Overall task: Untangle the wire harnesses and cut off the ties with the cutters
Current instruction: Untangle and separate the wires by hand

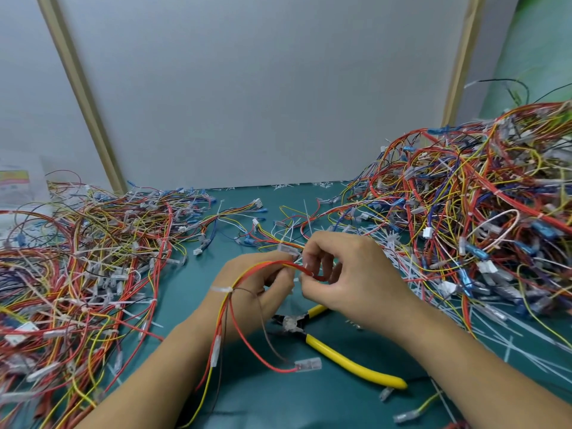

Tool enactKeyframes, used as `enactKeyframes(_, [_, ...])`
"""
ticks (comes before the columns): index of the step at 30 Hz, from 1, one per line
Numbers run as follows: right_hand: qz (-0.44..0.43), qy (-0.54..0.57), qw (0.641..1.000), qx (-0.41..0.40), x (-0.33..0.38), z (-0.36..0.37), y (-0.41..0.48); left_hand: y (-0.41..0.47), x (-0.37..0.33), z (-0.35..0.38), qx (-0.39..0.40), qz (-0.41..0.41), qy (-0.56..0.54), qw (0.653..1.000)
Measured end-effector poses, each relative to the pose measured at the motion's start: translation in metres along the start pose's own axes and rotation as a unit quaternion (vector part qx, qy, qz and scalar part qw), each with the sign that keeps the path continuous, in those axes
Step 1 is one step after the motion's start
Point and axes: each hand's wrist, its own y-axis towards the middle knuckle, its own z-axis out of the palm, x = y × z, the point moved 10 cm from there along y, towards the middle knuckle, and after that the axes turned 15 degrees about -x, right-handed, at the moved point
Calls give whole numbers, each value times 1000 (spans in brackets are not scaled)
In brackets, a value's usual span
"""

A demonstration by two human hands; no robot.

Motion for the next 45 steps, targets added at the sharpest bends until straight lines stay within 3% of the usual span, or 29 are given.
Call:
enactKeyframes(4, [6,-50,999,-5,-16,-2,3,9,14,-18,-89,-131,-92,983])
enactKeyframes(8, [19,-40,998,-51,-20,-11,8,5,39,-18,-130,-333,-243,902])
enactKeyframes(11, [59,30,994,-86,-22,-18,9,18,44,-14,-97,-357,-196,908])
enactKeyframes(14, [68,72,992,-81,-17,-17,8,21,74,-23,-128,-465,-104,870])
enactKeyframes(16, [70,84,992,-70,-16,-13,6,16,83,-25,-125,-493,-89,856])
enactKeyframes(19, [85,85,992,-45,-16,-6,2,9,74,-15,-68,-454,-43,887])
enactKeyframes(21, [117,101,987,-32,-22,-1,0,6,59,-5,-34,-388,-72,918])
enactKeyframes(23, [162,132,978,-23,-29,4,-2,1,58,0,-7,-366,-90,926])
enactKeyframes(27, [313,267,910,-43,-52,13,-9,-4,65,10,50,-347,-83,933])
enactKeyframes(31, [436,281,853,-55,-77,19,-24,-13,62,18,121,-323,-84,935])
enactKeyframes(37, [521,289,803,-5,-86,31,-40,-15,61,18,107,-334,-123,928])
enactKeyframes(40, [523,308,795,4,-83,33,-40,-9,63,8,54,-321,-108,939])
enactKeyframes(45, [502,380,776,-33,-79,30,-30,9,35,-18,-38,-132,67,988])
